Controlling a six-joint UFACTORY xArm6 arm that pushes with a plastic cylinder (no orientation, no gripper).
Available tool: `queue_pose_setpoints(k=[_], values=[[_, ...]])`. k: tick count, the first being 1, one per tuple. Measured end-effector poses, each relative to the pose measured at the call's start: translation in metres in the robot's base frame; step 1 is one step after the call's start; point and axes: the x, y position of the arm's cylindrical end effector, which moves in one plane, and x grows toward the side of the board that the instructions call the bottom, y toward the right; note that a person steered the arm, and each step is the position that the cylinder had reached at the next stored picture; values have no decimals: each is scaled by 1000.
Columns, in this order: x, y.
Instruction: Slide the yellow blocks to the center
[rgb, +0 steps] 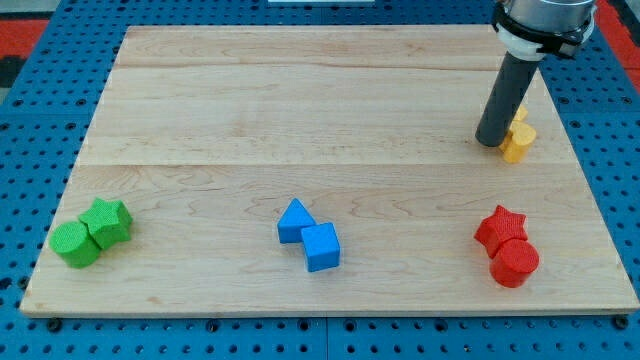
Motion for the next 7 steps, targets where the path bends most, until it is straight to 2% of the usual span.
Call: queue_pose_setpoints(k=[1,2,3,4,5,6,7], values=[[40,-30],[82,9],[69,59],[32,62],[9,33],[9,-46],[9,-88]])
